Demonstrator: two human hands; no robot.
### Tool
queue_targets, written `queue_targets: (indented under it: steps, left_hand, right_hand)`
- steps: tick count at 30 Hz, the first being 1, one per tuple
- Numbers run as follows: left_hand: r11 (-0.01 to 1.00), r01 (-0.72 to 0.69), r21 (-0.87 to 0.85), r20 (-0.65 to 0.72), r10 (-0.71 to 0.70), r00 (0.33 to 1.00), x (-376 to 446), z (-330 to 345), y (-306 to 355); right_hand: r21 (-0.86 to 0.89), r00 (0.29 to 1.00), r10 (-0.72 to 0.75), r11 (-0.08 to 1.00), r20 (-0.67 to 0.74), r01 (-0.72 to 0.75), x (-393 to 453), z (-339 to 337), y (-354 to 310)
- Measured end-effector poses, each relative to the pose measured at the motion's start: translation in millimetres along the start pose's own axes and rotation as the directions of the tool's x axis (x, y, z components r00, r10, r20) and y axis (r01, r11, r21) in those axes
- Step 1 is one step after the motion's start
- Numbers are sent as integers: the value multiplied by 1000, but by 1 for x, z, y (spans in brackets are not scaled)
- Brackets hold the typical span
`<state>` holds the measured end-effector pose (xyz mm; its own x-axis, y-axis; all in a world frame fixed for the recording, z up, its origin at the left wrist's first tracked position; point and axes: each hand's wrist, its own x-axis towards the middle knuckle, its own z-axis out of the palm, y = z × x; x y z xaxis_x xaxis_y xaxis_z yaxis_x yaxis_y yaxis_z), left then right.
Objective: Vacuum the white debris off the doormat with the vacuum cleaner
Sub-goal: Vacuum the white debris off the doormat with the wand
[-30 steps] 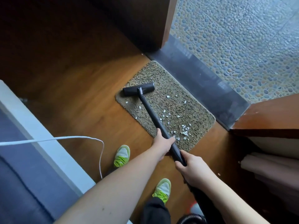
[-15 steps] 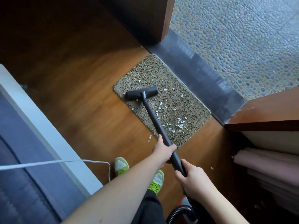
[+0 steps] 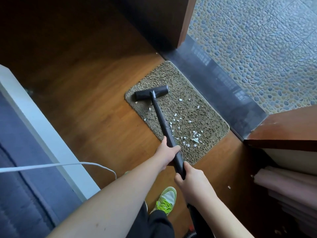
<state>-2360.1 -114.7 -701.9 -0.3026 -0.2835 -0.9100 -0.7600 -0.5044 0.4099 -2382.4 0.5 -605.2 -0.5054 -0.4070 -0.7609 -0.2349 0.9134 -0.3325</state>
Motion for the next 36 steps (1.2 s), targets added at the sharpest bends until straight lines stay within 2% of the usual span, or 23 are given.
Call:
queue_targets:
  steps: [14,17,24,36]
  left_hand:
    - [999,11,39,-5,-11,1000,20,-24,39]
    - [998,52,27,-11,-52,999,21,-20,40]
    - [972,79,-222,-89,-101,991,18,-3,28]
    - [987,94,-134,-136,-112,984,-20,20,-9]
  right_hand:
    - [-17,1000,21,1000,-2,-21,27,-8,-45]
    - [55,998,50,997,45,-53,28,-6,-44]
    - [299,989,70,948,131,-106,25,0,-28]
    - [473,970,111,857,216,-204,-31,5,8]
